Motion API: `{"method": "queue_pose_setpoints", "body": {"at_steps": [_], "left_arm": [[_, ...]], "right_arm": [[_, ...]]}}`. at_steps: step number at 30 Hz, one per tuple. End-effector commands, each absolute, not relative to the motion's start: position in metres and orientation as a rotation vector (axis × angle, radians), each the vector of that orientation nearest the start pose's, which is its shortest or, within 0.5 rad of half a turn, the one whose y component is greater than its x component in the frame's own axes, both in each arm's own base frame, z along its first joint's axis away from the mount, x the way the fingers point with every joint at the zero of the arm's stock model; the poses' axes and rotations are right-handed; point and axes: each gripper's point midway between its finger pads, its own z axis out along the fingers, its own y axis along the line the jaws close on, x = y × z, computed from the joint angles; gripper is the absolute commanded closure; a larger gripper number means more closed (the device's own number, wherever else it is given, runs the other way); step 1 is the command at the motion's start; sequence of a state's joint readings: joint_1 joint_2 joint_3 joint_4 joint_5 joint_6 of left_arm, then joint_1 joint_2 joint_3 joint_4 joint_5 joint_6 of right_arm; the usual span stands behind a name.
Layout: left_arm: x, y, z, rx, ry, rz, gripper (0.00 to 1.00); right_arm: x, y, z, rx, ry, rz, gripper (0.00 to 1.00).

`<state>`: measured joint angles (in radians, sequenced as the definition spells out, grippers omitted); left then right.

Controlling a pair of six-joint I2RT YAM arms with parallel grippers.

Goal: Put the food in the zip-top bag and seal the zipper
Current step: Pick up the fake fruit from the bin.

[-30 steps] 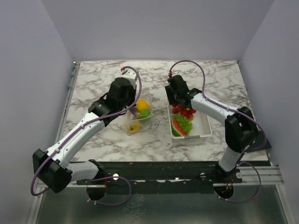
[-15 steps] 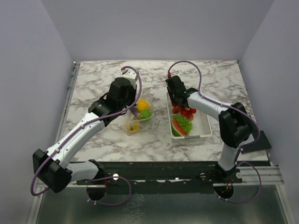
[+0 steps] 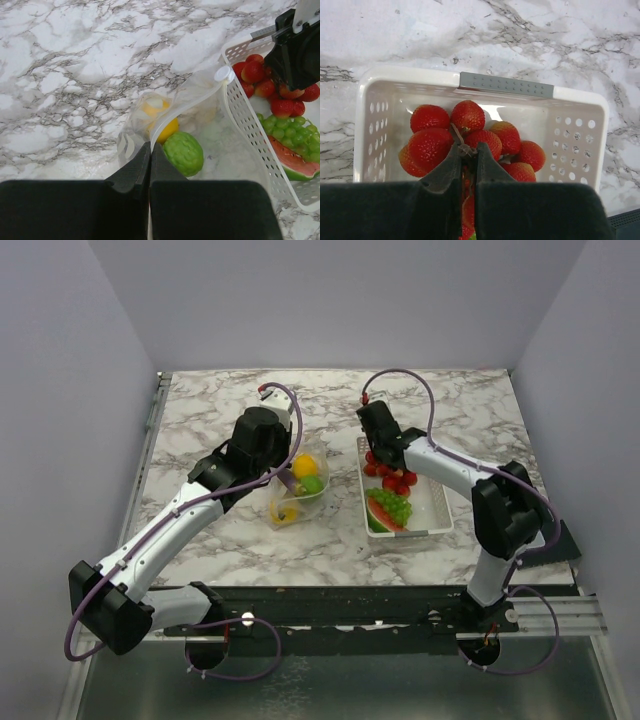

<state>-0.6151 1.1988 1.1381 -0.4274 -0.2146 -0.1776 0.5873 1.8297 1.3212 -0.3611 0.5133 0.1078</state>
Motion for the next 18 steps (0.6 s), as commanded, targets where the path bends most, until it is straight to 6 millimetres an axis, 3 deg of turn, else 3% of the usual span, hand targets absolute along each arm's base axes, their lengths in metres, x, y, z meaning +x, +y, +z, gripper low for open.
{"method": "queue_pose_setpoints", "body": {"at_steps": [1, 10, 18], "left_arm": [[0.321, -0.186, 0.263, 0.297, 1.996, -0.278, 1.00], [0.321, -0.187, 0.264, 0.301, 1.994, -0.283, 1.00], [0.320, -0.188, 0.264, 0.304, 1.993, -0.293, 1.00]], "right_arm": [[0.414, 0.169, 0.140, -0.247, 2.214, -0.261, 1.00], [0.394, 0.160, 0.208, -0.170, 2.089, -0.157, 1.00], [0.362, 0.177, 0.279, -0.147, 1.947, 0.135, 0.99]]}}
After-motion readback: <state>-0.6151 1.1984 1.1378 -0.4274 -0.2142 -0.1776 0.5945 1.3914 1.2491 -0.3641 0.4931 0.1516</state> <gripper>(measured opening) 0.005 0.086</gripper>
